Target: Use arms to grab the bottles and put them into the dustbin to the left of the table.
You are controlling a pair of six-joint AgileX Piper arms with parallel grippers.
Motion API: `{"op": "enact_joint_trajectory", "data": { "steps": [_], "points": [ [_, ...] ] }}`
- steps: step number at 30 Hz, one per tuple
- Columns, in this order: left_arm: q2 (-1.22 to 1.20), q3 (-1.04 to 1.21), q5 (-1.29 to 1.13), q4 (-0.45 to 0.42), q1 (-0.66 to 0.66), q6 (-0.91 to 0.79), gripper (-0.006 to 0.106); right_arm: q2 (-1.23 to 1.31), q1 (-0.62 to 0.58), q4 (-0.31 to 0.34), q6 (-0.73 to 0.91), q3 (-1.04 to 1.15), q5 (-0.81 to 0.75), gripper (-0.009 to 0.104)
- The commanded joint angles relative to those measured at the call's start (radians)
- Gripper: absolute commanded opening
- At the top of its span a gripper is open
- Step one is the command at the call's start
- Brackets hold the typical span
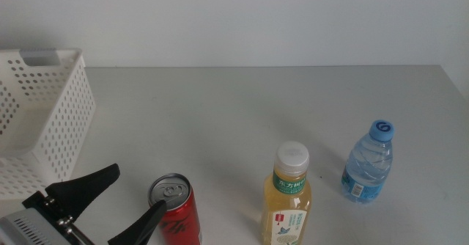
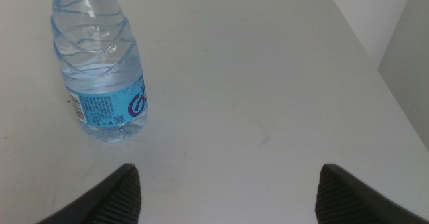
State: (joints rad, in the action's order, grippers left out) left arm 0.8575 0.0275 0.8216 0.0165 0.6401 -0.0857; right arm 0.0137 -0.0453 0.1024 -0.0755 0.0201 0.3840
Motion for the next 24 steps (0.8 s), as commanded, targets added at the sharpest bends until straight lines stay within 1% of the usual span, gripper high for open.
{"op": "enact_joint_trajectory", "data": {
  "steps": [1,20,24],
  "points": [
    [-0.003,0.004,0.078,0.001,0.008,0.019,0.087,0.022,0.005,0.012,0.013,-0.001,-0.063,0.067],
    [-0.001,0.004,-0.006,-0.008,0.008,0.040,0.087,0.022,0.005,0.012,0.013,-0.001,-0.063,0.067],
    [-0.001,0.004,-0.025,-0.027,0.008,0.041,0.087,0.022,0.005,0.012,0.013,-0.001,-0.063,0.067]
  ]
}}
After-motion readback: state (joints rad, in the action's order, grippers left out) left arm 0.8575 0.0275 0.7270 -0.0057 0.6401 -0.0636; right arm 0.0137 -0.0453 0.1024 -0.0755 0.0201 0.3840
